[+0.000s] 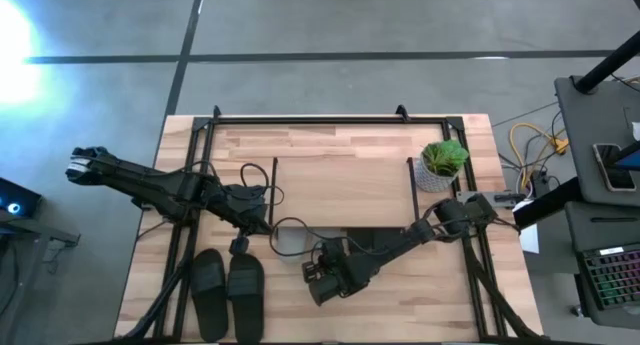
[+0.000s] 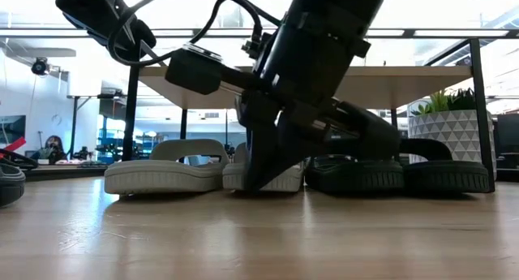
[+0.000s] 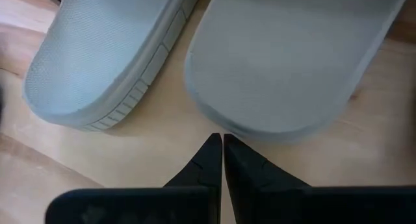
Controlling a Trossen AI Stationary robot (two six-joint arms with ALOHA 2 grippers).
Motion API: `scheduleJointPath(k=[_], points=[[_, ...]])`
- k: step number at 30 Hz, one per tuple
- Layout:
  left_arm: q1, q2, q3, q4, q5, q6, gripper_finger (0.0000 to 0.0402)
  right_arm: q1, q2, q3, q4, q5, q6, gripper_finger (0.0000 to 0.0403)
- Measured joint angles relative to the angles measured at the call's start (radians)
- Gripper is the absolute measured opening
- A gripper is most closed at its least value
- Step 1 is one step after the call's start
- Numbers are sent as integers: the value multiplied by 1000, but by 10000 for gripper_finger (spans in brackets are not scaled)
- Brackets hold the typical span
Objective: Pick and place slides into the shelf
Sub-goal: Adjust the gray slides under the shelf
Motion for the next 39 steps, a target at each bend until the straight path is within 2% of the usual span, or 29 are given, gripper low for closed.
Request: scheduleJointPath(k=[8,11,15,19,22,27,39], points=[[0,0,0,0,0,0,0,4,-5,0,-37,-15,52,9],[0,0,0,0,0,0,0,14,-9,19,42,-20,49,8],[0,0,0,2,0,27,0,23,-13,50,169,-23,-33,9],[-4,-3,0,-1,2,69,0,17,-3,64,192,-20,-69,8],[-25,-31,0,-7,3,114,0,8,9,64,230,-18,-86,9],[-52,-103,0,-44,0,124,0,-6,37,64,392,-20,-200,8],[-53,-269,0,-176,-19,121,0,-20,49,72,392,-30,-214,9]])
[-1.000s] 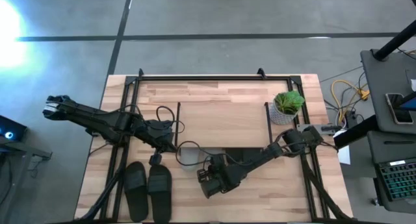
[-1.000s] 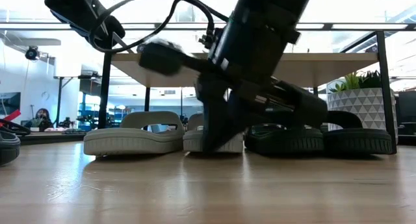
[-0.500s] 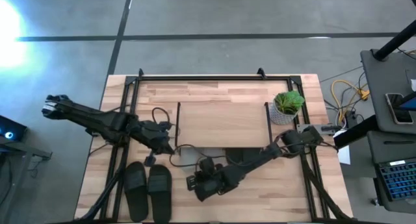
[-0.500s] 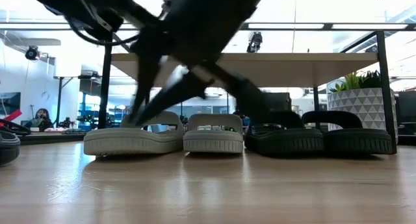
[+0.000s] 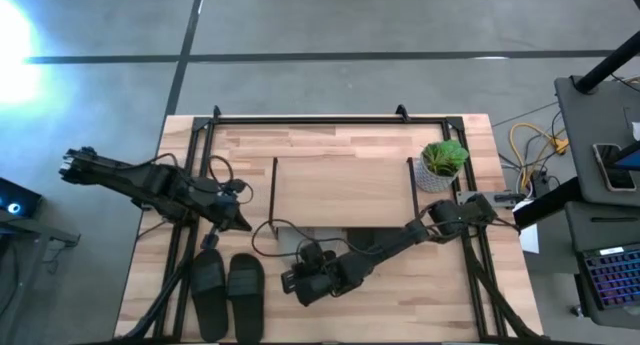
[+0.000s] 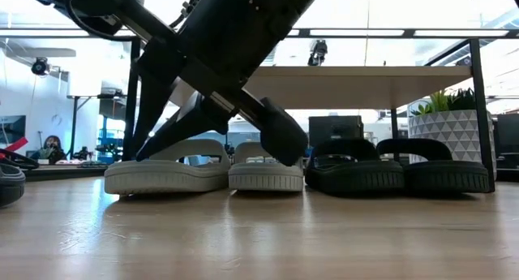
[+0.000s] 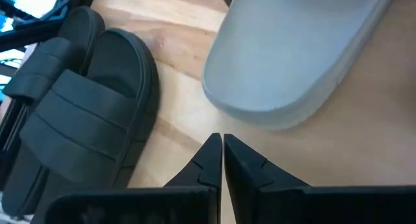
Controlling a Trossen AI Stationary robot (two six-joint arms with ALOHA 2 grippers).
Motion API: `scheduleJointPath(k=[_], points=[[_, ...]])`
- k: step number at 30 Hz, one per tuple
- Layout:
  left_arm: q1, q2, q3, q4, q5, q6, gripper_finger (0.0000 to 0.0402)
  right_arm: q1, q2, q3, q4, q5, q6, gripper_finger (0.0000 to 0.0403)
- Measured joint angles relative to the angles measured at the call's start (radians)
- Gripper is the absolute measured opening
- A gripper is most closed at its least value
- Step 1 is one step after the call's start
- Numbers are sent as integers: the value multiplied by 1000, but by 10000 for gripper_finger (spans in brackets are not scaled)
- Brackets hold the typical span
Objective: Pick and place slides into the shelf
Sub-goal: Adjust the gray slides under the shelf
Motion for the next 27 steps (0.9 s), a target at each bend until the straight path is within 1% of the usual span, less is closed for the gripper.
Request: scheduleJointPath(k=[7,11,12,15,18,22,25,27], points=[[0,-87,0,-34,0,0,0,-12,14,-2,8,-21,-11,9],[0,-123,0,-35,-9,-1,0,-30,57,-3,61,-98,-14,9],[0,-129,0,-35,-19,-1,0,-33,61,-3,74,-103,-15,9],[0,-140,0,-35,-28,-2,0,-34,62,-3,87,-65,-7,9],[0,-144,0,-36,-27,-2,0,-39,61,3,72,-33,-35,9],[0,-144,0,-70,-30,-1,0,-48,58,43,-8,-20,-63,9],[0,-142,0,-96,-33,-1,0,-54,59,62,-87,2,-51,9],[0,-140,0,-104,-33,-1,0,-56,60,66,-115,36,-27,9]])
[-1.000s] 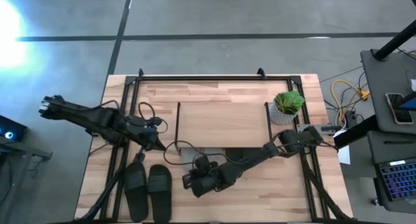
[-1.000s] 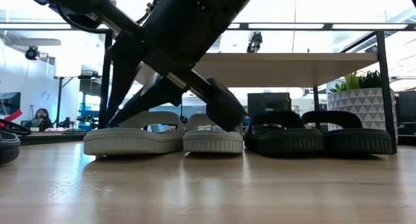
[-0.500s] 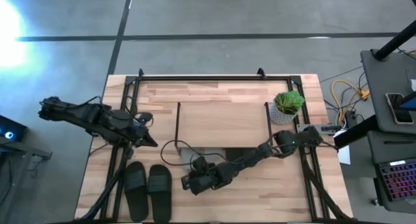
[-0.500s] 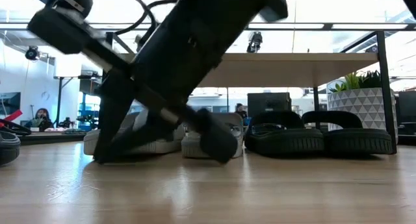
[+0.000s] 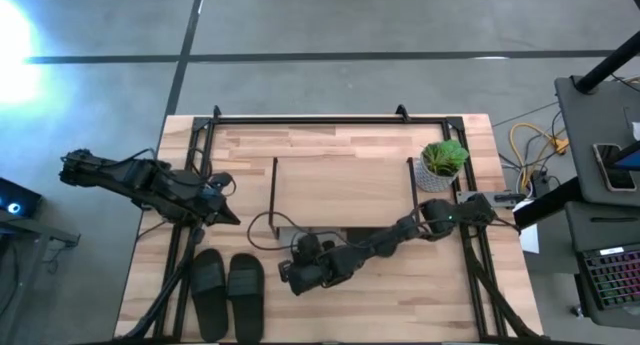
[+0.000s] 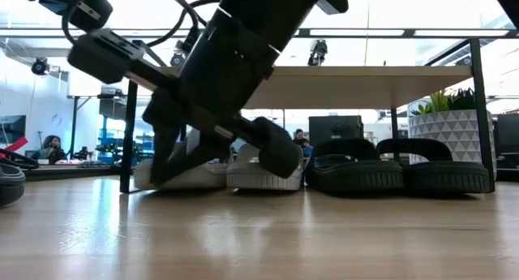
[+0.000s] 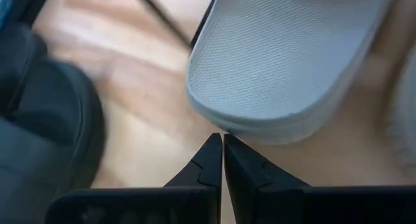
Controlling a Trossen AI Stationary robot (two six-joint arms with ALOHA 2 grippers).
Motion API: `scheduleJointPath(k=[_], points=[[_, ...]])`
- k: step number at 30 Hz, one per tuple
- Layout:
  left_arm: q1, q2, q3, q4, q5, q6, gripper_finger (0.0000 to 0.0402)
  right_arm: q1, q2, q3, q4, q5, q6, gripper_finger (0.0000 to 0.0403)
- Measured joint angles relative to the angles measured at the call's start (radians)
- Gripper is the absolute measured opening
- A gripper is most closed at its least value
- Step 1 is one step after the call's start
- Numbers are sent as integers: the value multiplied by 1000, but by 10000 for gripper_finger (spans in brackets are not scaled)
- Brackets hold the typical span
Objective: Pick and place slides into the shelf
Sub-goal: Adjust the gray slides under the shelf
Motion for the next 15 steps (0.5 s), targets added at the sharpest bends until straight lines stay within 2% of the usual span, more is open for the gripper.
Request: scheduleJointPath(k=[4,11,15], points=[[0,-1,0,-9,0,1,0,-7,0,2,-27,27,51,9],[0,-5,-30,-6,-3,0,0,-13,2,9,-27,24,43,9],[0,-8,-57,1,-3,-26,0,-16,2,13,-29,60,40,9]])
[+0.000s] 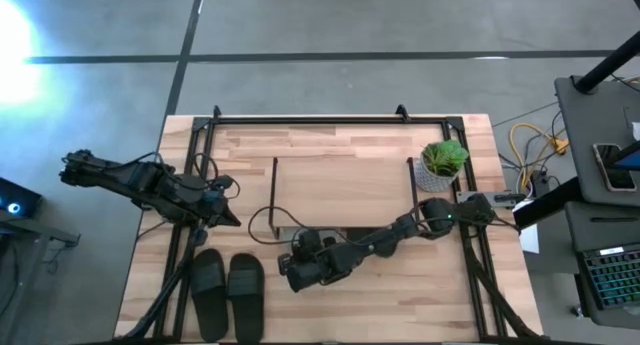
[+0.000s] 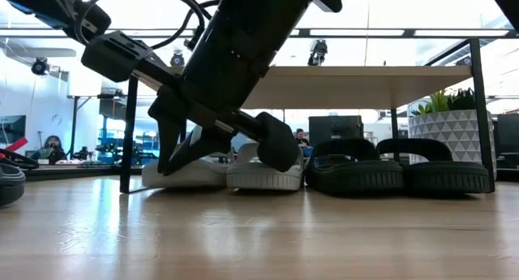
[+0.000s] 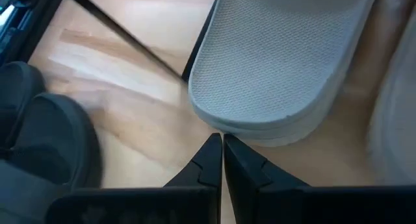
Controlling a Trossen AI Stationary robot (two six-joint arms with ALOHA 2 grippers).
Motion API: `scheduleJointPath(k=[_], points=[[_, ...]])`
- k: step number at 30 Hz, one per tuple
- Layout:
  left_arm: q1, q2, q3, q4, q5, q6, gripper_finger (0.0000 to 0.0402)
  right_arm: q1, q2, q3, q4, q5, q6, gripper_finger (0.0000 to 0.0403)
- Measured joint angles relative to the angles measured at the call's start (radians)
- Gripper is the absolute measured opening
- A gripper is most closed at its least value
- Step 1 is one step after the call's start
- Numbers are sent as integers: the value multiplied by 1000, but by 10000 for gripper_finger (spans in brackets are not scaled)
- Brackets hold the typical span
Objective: Pick and place slides into the shelf
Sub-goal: Adjust the gray slides under the shelf, then adjust the black slide under the shelf
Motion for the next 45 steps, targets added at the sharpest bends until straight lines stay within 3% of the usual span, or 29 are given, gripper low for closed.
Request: scheduleJointPath(k=[6,15,21,25,32,35,38,45], points=[[0,6,-8,12,0,-25,0,-2,-3,0,0,-4,-20,9],[0,5,-6,98,4,-52,0,84,-44,0,-28,-57,45,9],[0,12,-5,135,11,-56,0,165,-92,30,-350,-43,279,9],[-1,31,-2,191,26,-56,0,211,-92,87,-637,-176,445,8],[-1,79,-2,210,45,-77,0,301,-103,96,-970,-385,745,9],[-1,100,-3,210,45,-78,0,347,-132,88,-983,-412,808,9],[-1,123,-7,210,45,-78,0,389,-148,88,-983,-347,811,9],[-2,154,-7,210,53,-79,0,403,-138,67,-1050,-423,818,9]])
